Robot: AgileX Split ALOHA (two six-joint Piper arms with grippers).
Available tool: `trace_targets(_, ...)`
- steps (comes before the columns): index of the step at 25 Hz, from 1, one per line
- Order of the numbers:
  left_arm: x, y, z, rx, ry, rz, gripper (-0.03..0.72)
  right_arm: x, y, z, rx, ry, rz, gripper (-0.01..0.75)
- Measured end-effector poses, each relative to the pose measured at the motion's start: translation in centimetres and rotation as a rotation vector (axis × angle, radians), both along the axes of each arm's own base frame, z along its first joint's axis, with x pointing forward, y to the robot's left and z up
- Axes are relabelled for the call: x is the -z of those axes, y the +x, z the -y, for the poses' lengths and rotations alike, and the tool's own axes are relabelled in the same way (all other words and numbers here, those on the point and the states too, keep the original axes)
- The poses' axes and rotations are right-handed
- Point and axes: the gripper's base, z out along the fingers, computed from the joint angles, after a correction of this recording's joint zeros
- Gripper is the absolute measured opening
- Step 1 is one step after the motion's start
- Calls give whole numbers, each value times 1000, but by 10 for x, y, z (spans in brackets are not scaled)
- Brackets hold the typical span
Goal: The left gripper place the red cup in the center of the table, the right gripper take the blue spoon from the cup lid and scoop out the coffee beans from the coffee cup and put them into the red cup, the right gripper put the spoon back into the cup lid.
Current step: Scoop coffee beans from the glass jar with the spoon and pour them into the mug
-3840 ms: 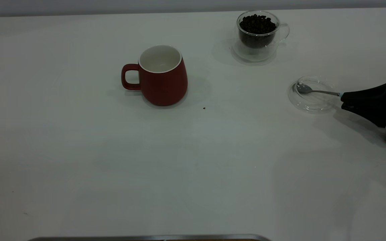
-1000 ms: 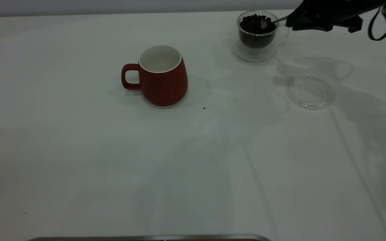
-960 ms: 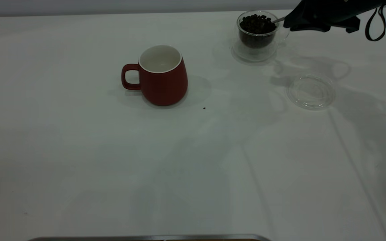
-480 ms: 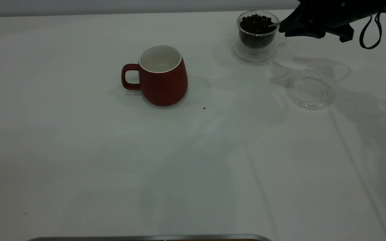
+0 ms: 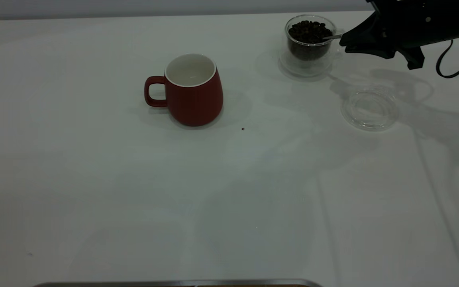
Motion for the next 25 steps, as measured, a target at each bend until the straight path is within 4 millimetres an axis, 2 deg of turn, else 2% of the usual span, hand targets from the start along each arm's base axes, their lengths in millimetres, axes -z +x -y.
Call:
trace_targets(13, 0, 0, 0, 1, 2, 0, 577, -2, -1, 3, 9, 81, -5, 94)
trace_targets(25, 0, 0, 0, 1, 2, 0, 577, 11, 3, 9, 10, 239, -21, 94)
